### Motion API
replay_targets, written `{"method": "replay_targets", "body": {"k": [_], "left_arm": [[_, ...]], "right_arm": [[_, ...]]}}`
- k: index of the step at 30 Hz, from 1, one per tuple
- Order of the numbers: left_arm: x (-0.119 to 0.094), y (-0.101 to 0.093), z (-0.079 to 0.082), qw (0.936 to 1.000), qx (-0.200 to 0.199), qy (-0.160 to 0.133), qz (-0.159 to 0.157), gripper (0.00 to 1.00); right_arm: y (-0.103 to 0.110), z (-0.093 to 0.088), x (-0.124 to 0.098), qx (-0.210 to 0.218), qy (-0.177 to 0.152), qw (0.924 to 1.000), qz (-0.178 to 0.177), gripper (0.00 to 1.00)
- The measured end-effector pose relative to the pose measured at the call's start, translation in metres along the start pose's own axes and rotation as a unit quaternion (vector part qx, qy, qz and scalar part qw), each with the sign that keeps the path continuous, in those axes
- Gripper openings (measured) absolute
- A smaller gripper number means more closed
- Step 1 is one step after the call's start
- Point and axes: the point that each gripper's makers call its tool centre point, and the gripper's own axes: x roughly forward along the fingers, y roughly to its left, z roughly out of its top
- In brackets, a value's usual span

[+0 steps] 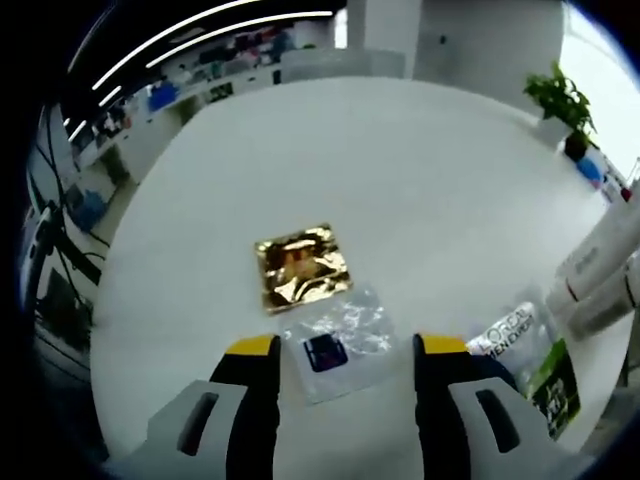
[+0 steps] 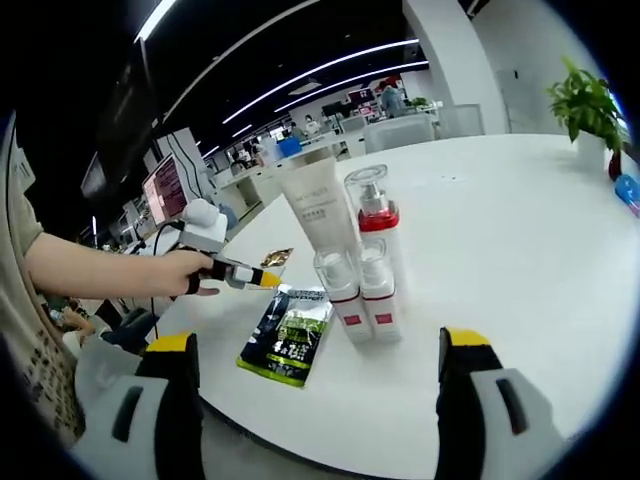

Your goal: Arrange the skincare products in the storage area until every visible bottle or jar stands upright without overlapping.

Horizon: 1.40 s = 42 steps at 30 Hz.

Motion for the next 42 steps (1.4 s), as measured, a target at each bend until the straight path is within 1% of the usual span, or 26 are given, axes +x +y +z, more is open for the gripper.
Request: {"method": "replay_targets", "body": {"k": [2,3,5,6,16,23,28,32,36,42], "left_arm": [[0.000,0.000,0.000,1.0000,0.001,0.000,0.000,0.49],[0.000,0.000,0.001,1.0000,0.002,-0.001,0.000,0.47],[0.000,-0.002,0.002,0.9999,0.008,-0.005,-0.004,0.39],[0.000,-0.004,0.002,0.9999,0.009,-0.005,-0.005,0.38],[0.001,-0.002,0.003,1.0000,0.005,-0.001,-0.003,0.37],[-0.003,0.000,-0.001,1.0000,0.002,0.005,0.003,0.37],[-0.009,0.002,-0.005,0.9998,-0.012,0.013,0.008,0.37],[-0.017,0.002,-0.007,0.9995,-0.026,0.013,0.009,0.37],[-0.023,0.001,-0.009,0.9995,-0.027,0.013,0.012,0.37],[-0.032,-0.004,-0.017,0.9993,-0.032,0.016,0.011,0.37]], "right_arm": [[0.000,0.000,0.000,0.000,0.001,1.0000,0.000,0.99],[0.000,0.000,0.000,0.000,0.001,1.0000,0.000,0.97],[0.000,-0.001,0.000,0.001,0.002,1.0000,0.001,0.97],[0.000,-0.001,0.000,0.001,0.001,1.0000,0.001,0.97],[0.000,0.001,-0.001,0.000,-0.002,1.0000,0.000,0.98],[0.000,0.001,-0.001,-0.001,-0.004,1.0000,-0.001,0.99],[-0.001,0.002,-0.001,-0.002,-0.006,1.0000,-0.002,1.00],[0.000,0.002,-0.001,-0.003,-0.007,1.0000,-0.001,1.00],[0.000,0.003,-0.001,-0.004,-0.008,1.0000,0.001,1.00],[0.001,0.005,-0.002,-0.004,-0.014,0.9999,0.004,1.00]]}}
